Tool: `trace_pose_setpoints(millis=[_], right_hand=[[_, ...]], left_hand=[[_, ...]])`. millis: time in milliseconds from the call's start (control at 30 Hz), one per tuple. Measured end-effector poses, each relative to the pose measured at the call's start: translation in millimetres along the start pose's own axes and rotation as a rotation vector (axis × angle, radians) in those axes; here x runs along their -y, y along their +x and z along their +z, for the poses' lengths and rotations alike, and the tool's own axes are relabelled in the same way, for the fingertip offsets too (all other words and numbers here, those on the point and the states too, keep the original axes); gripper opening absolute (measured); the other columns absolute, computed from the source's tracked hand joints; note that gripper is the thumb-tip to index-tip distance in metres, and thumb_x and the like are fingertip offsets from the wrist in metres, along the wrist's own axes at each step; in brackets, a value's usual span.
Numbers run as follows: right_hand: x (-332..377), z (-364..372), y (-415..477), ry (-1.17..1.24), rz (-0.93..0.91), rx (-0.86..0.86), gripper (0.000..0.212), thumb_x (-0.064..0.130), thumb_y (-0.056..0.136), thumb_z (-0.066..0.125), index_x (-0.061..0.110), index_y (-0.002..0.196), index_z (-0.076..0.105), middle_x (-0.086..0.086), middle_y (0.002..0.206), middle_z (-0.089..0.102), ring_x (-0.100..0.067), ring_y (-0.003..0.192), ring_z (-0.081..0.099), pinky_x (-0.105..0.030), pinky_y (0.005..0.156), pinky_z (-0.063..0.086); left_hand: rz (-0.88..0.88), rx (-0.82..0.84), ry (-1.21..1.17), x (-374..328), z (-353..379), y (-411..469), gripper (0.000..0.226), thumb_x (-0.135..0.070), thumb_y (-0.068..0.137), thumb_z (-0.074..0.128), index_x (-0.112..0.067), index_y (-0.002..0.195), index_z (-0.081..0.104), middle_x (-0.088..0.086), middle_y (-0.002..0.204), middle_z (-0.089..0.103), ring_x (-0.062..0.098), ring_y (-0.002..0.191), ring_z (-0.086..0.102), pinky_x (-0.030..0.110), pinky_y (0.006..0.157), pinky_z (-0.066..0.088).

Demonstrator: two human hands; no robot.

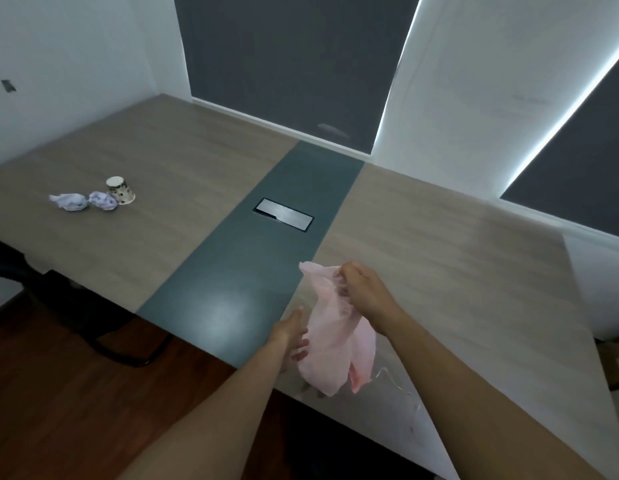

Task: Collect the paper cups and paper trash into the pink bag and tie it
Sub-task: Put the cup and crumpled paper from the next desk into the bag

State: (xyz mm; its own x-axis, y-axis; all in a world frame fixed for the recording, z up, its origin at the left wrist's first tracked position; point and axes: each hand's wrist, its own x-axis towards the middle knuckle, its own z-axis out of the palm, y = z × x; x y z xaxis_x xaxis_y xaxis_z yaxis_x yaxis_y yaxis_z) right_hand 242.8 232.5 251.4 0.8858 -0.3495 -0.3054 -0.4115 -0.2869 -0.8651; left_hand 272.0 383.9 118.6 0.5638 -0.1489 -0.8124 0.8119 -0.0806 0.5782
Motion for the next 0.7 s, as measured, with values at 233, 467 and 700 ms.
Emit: trace_pose_setpoints(millis=[233,467,700], right_hand=[[67.4,58.9,-22.0,-0.003,-0.072,0.096,0.038,0.022,0.101,0.061,0.023,0.066,0.075,0.009,0.062,0.06,-0.007,0.052,0.048,-0.022,0.052,0.037],[125.8,119.5,-32.4,0.032,-0.102,0.287,0.023,0.023,0.099,0.066,0.009,0.086,0.078,-0.006,0.076,0.064,-0.019,0.063,0.054,-0.028,0.057,0.039],[166.7,185.7,-3.9,0.157,0.004,0.419,0.018,0.036,0.092,0.072,0.018,0.089,0.075,-0.012,0.083,0.058,-0.026,0.064,0.049,-0.031,0.056,0.037]], left_hand=[[0.237,-0.013,0.137,-14.8,-103.8,-25.0,0.068,-0.052,0.102,0.066,-0.019,0.156,0.042,0.001,0.128,0.061,0.022,0.108,0.059,0.031,0.074,0.049],[0.273,-0.173,0.107,-45.3,-213.4,-25.1,0.131,-0.07,0.073,0.087,-0.03,0.17,0.008,0.009,0.167,0.038,0.036,0.139,0.054,0.043,0.088,0.057],[-0.038,-0.069,-0.087,-45.4,-314.0,-15.3,0.058,-0.059,0.091,0.077,-0.02,0.13,0.06,0.007,0.132,0.064,0.026,0.106,0.068,0.042,0.088,0.06]])
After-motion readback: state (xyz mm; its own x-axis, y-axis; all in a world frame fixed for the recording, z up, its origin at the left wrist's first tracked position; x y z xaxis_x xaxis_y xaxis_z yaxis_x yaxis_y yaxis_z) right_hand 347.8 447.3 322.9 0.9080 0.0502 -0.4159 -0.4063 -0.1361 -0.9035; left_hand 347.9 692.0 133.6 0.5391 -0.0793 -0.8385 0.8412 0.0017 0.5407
